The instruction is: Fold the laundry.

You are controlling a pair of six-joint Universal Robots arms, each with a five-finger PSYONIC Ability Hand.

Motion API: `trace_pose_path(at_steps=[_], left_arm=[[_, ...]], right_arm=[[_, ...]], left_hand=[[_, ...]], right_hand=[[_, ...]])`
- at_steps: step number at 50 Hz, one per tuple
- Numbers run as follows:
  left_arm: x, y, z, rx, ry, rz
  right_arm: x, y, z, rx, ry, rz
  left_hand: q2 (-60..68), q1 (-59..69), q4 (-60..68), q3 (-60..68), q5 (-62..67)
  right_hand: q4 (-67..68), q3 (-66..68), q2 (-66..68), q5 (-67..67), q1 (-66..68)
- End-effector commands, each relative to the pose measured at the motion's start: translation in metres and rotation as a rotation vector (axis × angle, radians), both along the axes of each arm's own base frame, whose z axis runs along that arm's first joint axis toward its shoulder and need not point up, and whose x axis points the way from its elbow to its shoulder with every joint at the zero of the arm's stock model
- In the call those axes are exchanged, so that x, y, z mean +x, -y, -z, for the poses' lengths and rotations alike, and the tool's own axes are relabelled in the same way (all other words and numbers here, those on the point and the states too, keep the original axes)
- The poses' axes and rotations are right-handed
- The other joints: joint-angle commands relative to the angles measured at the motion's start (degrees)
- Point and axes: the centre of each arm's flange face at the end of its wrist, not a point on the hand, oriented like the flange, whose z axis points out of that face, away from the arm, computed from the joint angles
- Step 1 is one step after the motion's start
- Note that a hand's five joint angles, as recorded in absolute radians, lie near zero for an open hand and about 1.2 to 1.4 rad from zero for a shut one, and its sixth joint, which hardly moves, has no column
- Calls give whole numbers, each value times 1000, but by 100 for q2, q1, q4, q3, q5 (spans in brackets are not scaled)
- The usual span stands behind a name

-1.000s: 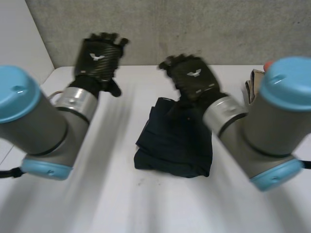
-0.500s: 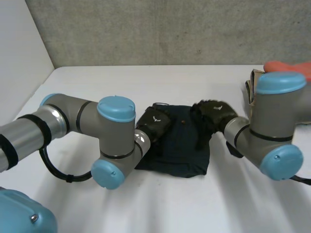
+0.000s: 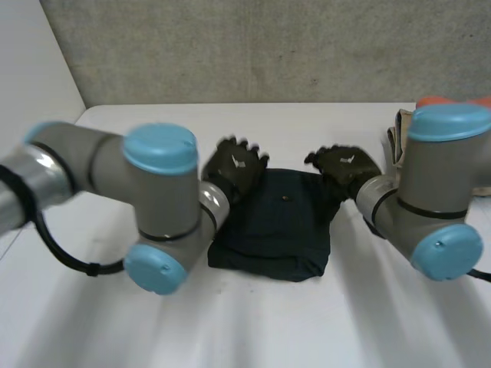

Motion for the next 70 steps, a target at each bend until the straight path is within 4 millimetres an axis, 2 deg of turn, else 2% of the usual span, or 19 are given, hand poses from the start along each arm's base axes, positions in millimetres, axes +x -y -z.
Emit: trace_pose_path(at_steps=[1,5,11,14,17,19,23,30,37,47,50,55,57,58,60,63,64,65,70], left_arm=[[32,-14,-84,-38,-242,37],[50,-35,-112,-4,-338,179],[72,-58,-121,87,-394,379],[81,-58,-121,118,-405,414],[86,-57,-118,141,-415,399],[87,-58,-116,150,-415,394],[87,-60,-112,160,-411,394],[87,-60,-112,161,-412,393],[87,-61,-110,167,-411,391],[88,-62,-107,177,-407,389],[88,-63,-104,184,-403,387],[89,-63,-103,187,-400,385],[89,-62,-103,187,-400,383],[89,-62,-103,187,-400,383],[89,-62,-103,186,-400,382],[89,-62,-103,185,-401,382],[89,-62,-103,185,-401,382],[89,-63,-104,184,-401,384],[89,-64,-105,179,-403,387]], right_arm=[[-11,-30,-35,-110,44,27],[-3,-66,-23,-99,35,-47],[6,-111,20,-99,-25,-156],[11,-120,34,-122,-31,-188],[20,-125,60,-130,-45,-221],[24,-124,73,-147,-52,-225],[28,-111,82,-214,-66,-188],[36,-85,73,-330,-55,-98],[44,-75,67,-355,-19,-91],[51,-54,93,-282,-74,-80],[51,-51,96,-242,-80,-78],[50,-42,90,-209,-33,-54],[50,-38,87,-213,-23,-46],[49,-35,86,-218,-20,-41],[48,-31,84,-222,-15,-34],[47,-27,82,-230,-10,-35],[48,-27,81,-230,-7,-38],[48,-27,83,-226,-6,-46],[49,-27,85,-224,-12,-52]], left_hand=[[-138,25,-147,-163,-233],[-87,75,-97,-113,-182],[-87,75,-97,-113,-182],[-37,126,-46,-63,-132],[-37,126,-46,-62,-132],[-20,143,-30,-46,-115],[-20,143,-30,-46,-115],[-20,143,-30,-46,-115],[-20,143,-30,-46,-115],[-20,143,-30,-46,-115],[-20,143,-30,-46,-115],[-20,143,-30,-46,-115],[-20,143,-30,-46,-115],[-20,143,-30,-46,-115],[-20,143,-30,-46,-115],[-20,143,-30,-46,-115],[-20,143,-30,-46,-115],[-20,143,-30,-46,-115],[-37,126,-46,-62,-132]], right_hand=[[-330,-65,-241,-369,114],[-330,-65,-241,-369,114],[-330,-65,-241,-369,114],[-330,-65,-241,-369,114],[-330,-65,-241,-369,114],[-330,-65,-241,-369,114],[-330,-65,-241,-369,114],[-330,-65,-241,-369,114],[-330,-65,-241,-369,114],[-205,61,-116,-243,240],[484,749,572,445,928],[4112,4377,4201,4074,4556],[5022,5288,5111,4984,5467],[6060,6325,6148,6021,6504],[6668,6933,6757,6629,7112],[5807,6072,5896,5769,6251],[5102,5367,5190,5063,5546],[3346,3612,3435,3308,3791],[2286,2551,2375,2247,2730]])
